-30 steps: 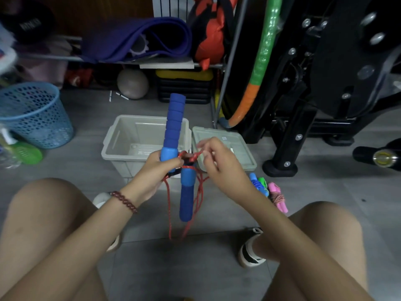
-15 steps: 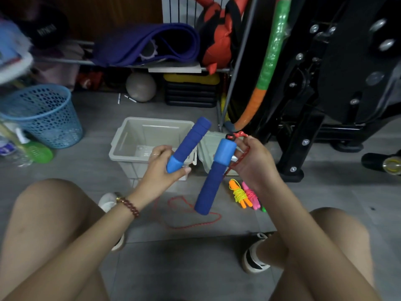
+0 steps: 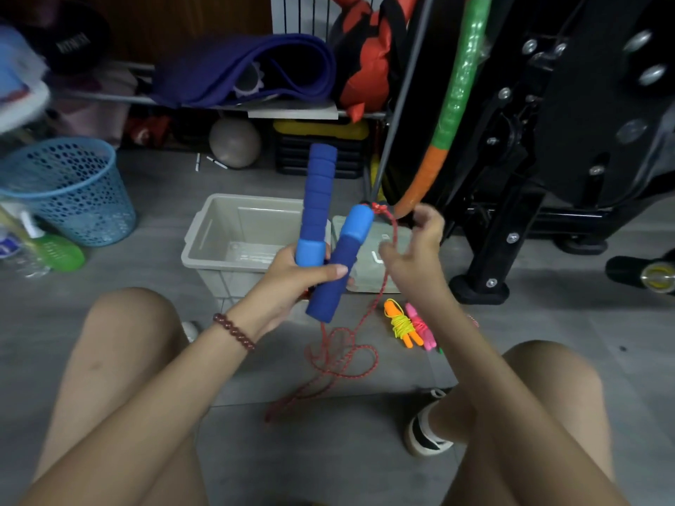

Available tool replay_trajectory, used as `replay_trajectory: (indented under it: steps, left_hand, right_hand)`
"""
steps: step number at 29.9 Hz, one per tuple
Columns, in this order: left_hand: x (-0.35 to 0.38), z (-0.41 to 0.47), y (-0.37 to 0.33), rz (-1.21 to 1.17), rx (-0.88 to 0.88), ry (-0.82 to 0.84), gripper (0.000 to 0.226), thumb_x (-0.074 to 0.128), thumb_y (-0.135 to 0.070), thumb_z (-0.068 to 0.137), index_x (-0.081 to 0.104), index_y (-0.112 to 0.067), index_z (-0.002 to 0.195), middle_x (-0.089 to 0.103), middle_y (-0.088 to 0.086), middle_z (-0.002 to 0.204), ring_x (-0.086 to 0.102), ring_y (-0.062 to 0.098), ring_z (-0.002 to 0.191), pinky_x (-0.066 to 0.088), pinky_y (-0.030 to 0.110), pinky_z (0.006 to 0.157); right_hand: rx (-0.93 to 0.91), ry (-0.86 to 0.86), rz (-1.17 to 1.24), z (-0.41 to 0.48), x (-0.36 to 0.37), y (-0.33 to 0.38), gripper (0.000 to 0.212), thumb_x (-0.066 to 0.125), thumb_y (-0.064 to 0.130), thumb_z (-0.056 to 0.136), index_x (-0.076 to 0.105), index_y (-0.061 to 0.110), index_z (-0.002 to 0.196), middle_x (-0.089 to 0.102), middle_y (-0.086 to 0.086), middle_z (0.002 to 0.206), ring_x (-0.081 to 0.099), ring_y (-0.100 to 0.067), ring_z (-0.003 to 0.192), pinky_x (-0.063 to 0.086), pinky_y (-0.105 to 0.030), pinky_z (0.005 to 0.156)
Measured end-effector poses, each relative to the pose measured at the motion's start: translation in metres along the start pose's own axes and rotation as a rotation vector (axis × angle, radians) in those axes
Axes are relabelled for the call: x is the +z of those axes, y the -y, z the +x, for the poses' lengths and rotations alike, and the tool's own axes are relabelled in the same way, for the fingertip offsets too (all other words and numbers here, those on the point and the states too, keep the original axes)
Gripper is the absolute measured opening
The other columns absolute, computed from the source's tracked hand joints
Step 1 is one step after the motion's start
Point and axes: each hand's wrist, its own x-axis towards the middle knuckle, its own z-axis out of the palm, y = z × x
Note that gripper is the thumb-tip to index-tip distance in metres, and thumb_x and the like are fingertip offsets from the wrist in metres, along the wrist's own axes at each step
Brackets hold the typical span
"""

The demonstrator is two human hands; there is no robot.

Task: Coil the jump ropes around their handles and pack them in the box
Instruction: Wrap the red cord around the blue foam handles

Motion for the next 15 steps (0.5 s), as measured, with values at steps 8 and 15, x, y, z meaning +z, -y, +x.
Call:
replay_trajectory:
  steps: [8,15]
  left_hand:
    - [-0.01,0.001,-0.009,0.173,0.043,0.02,0.018,0.073,-0.011,0.076,0.057,-0.009,0.083,0.064,0.004,0.073,0.063,0.017,0.07,0.054,0.025,0.063]
    - [-0.009,0.001,-0.017,0.341,0.148,0.016,0.046,0.054,-0.047,0.076,0.06,-0.007,0.099,0.066,0.009,0.088,0.066,0.016,0.073,0.052,0.024,0.055]
  right_hand:
    - [-0.673,0.464,-0.559,-0.013,0.006,-0.005,0.04,0.071,0.018,0.072,0.061,0.017,0.111,0.066,0.003,0.11,0.054,-0.015,0.11,0.038,-0.029,0.097]
    - [-0.489,0.391,-0.533,-0.014,-0.006,-0.002,0.047,0.066,0.013,0.08,0.05,0.026,0.123,0.061,0.009,0.115,0.058,-0.016,0.104,0.05,-0.034,0.077]
